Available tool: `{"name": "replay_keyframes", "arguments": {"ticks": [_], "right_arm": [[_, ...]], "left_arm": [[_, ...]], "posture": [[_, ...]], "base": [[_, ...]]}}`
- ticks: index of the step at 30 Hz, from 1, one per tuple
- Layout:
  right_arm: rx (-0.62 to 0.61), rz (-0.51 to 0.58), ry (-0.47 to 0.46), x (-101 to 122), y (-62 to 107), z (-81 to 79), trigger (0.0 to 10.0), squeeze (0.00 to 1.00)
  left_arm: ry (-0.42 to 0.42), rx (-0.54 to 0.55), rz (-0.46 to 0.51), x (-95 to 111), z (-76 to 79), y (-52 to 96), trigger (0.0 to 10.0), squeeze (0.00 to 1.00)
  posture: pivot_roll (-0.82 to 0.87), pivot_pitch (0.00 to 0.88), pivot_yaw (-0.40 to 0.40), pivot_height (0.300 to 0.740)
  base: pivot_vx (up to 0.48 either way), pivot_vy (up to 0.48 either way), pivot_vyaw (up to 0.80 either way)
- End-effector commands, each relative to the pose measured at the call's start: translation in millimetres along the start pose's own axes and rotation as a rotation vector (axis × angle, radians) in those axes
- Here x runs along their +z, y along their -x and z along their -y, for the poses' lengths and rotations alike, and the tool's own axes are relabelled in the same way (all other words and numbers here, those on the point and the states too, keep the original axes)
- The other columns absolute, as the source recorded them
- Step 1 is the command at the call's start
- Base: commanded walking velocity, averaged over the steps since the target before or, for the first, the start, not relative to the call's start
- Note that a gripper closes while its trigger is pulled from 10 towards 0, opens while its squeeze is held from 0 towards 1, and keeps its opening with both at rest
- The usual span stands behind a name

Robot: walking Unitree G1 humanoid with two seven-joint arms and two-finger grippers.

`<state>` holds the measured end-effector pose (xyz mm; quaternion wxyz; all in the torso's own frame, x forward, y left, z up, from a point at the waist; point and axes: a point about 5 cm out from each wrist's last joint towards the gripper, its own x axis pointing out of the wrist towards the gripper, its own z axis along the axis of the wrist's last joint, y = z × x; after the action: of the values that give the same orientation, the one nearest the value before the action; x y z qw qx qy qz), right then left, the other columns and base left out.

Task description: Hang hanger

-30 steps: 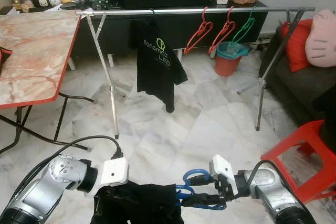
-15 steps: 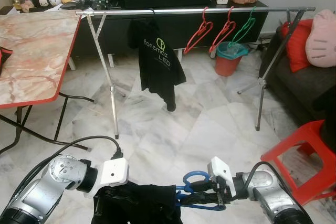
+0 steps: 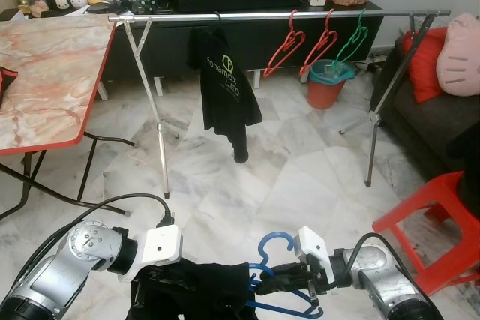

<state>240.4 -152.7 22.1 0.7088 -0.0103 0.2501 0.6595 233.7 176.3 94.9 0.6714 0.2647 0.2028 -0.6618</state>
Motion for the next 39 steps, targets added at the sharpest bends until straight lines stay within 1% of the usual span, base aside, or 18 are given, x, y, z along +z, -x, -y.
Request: {"name": "replay_keyframes", "arguments": {"ticks": [1, 6, 7, 8, 15, 22, 24, 27, 28, 29, 30, 31, 32, 33, 34, 35, 38, 39], "right_arm": [[0.012, -0.004, -0.003, -0.5, -4.1, -1.3, 0.0, 0.0], [0.012, 0.0, -0.004, 0.0, -4.2, -1.2, 0.0, 0.0], [0.012, 0.0, -0.004, 0.2, -4.3, -1.2, 0.0, 0.0], [0.012, 0.001, -0.003, 0.4, -4.3, -1.1, 0.0, 0.0], [-0.007, 0.004, 0.004, 1.1, -4.3, 0.8, 0.0, 0.0], [-0.069, 0.018, 0.014, 3.7, -7.4, 5.8, 0.0, 0.0], [-0.161, 0.029, 0.026, 5.8, -6.6, 13.3, 0.0, 0.0], [-0.196, 0.028, 0.026, 4.9, -5.2, 15.5, 0.0, 0.0], [-0.237, 0.039, 0.025, 5.1, -3.8, 17.9, 0.0, 0.0], [-0.274, 0.051, 0.023, 6.1, -2.4, 20.5, 0.0, 0.0], [-0.343, 0.073, 0.022, 8.8, 0.0, 25.5, 0.0, 0.0], [-0.343, 0.073, 0.022, 8.8, 0.0, 25.5, 0.0, 0.0], [-0.37, 0.082, 0.024, 10.0, 0.9, 27.5, 0.0, 0.0], [-0.484, 0.105, 0.023, 14.8, 4.0, 36.3, 0.0, 0.0], [-0.527, 0.121, 0.024, 18.0, 5.3, 40.0, 0.0, 0.0], [-0.555, 0.132, 0.025, 20.1, 5.9, 42.3, 0.0, 0.0], [-0.596, 0.173, 0.027, 28.2, 3.5, 46.8, 0.0, 0.0], [-0.596, 0.198, 0.028, 31.9, -0.1, 47.1, 0.0, 0.0]], "left_arm": [[-0.048, 0.008, 0.036, 11.6, -4.0, 0.0, 10.0, 0.0], [-0.053, 0.009, 0.031, 11.7, -4.7, -0.7, 10.0, 0.0], [-0.054, 0.009, 0.031, 11.7, -4.9, -1.0, 10.0, 0.76], [-0.054, 0.007, 0.03, 11.6, -4.9, -1.1, 10.0, 1.0], [-0.07, 0.035, 0.029, 11.5, -8.1, -1.3, 10.0, 1.0], [-0.092, 0.119, 0.064, 17.1, -19.5, -0.4, 10.0, 1.0], [-0.119, 0.254, 0.087, 21.4, -34.2, 4.1, 10.0, 1.0], [-0.142, 0.38, 0.134, 26.2, -45.4, 7.4, 10.0, 1.0], [-0.139, 0.446, 0.158, 28.2, -50.8, 10.4, 10.0, 1.0], [-0.145, 0.48, 0.165, 29.2, -53.3, 12.4, 10.0, 1.0], [-0.144, 0.532, 0.179, 30.5, -57.0, 15.5, 10.0, 1.0], [-0.144, 0.532, 0.179, 30.5, -57.0, 15.5, 10.0, 1.0], [-0.138, 0.552, 0.188, 31.0, -58.5, 16.6, 10.0, 1.0], [-0.132, 0.614, 0.222, 33.6, -62.8, 18.5, 10.0, 1.0], [-0.129, 0.647, 0.235, 34.8, -64.8, 18.8, 10.0, 1.0], [-0.128, 0.671, 0.244, 35.2, -66.4, 18.7, 10.0, 1.0], [-0.095, 0.803, 0.298, 38.9, -74.2, 19.0, 10.0, 1.0], [-0.072, 0.885, 0.323, 40.2, -77.5, 16.1, 10.0, 1.0]], "posture": [[0.06, 0.0, -0.034, 0.74], [0.06, 0.0, -0.034, 0.74], [0.06, 0.0, -0.034, 0.74], [0.06, 0.0, -0.034, 0.74], [0.06, 0.0, -0.036, 0.74], [0.06, 0.0, -0.034, 0.74], [0.06, 0.0, -0.033, 0.74], [0.06, 0.0, -0.033, 0.74], [0.05, 0.0, -0.036, 0.74], [0.05, 0.0, -0.036, 0.74], [0.05, 0.0, -0.03, 0.74], [0.05, 0.0, -0.03, 0.74], [0.05, 0.0, -0.03, 0.74], [0.05, 0.0, -0.03, 0.74], [0.05, 0.0, -0.03, 0.74], [0.05, 0.0, -0.03, 0.74], [0.05, 0.0, -0.026, 0.74], [0.05, 0.0, -0.027, 0.74]], "base": [[0.0, 0.0, 0.0], [0.0, 0.0, 0.0], [0.0, 0.0, 0.0], [0.0, 0.0, 0.0], [0.0, 0.0, 0.0], [0.0, 0.0, 0.0], [0.0, 0.0, 0.0], [0.0, 0.0, 0.0], [0.0, 0.0, 0.0], [0.0, 0.0, 0.0], [0.0, 0.0, 0.0], [0.0, 0.0, 0.0], [0.0, 0.0, 0.0], [0.0, 0.0, 0.0], [0.0, 0.0, 0.0], [0.0, 0.0, 0.0], [0.0, 0.0, 0.0], [0.0, 0.0, 0.0]]}}
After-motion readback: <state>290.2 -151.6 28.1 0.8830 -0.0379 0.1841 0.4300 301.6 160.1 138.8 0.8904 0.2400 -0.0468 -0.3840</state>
